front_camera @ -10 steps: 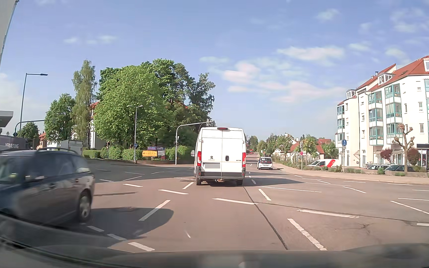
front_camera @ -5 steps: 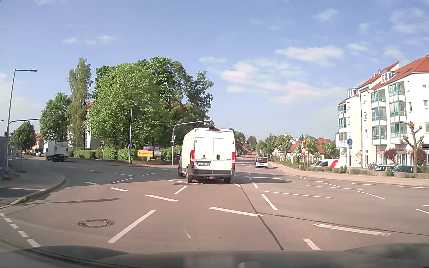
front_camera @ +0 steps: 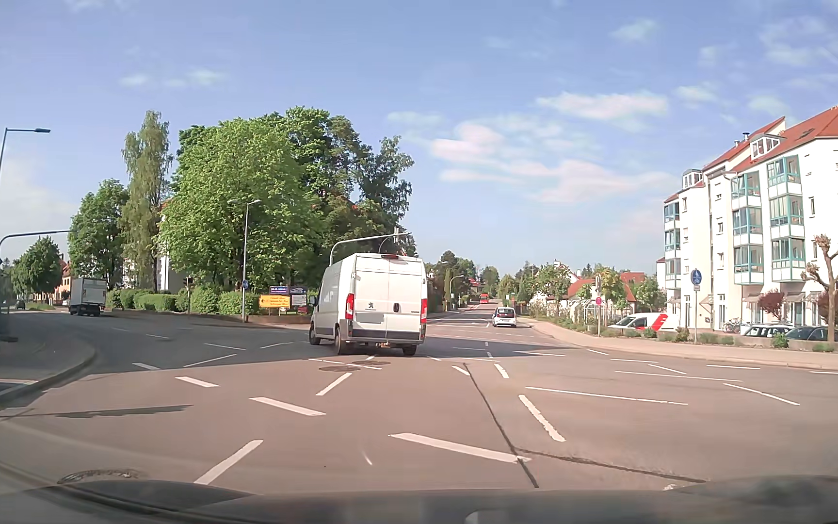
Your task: Follow the waypoints while adhering to traffic rules and regulations
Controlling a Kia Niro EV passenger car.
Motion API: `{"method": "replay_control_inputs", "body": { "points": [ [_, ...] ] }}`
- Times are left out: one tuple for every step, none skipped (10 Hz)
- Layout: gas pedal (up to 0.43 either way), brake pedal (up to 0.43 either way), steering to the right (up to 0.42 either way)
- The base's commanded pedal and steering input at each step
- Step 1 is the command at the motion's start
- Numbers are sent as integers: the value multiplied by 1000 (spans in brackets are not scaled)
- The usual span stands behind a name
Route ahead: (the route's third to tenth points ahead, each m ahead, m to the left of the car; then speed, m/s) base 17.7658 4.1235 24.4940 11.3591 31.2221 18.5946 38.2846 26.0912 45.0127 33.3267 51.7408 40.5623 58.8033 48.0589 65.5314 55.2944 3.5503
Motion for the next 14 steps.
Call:
{"method": "replay_control_inputs", "body": {
  "points": [
    [87, 0, 14],
    [87, 0, 12],
    [87, 0, 8],
    [79, 0, 3],
    [47, 0, 0],
    [67, 0, -4],
    [110, 0, -10],
    [130, 0, -18],
    [138, 0, -26],
    [138, 0, -31],
    [138, 0, -37],
    [138, 0, -43],
    [138, 0, -46],
    [130, 0, -48]
  ]
}}
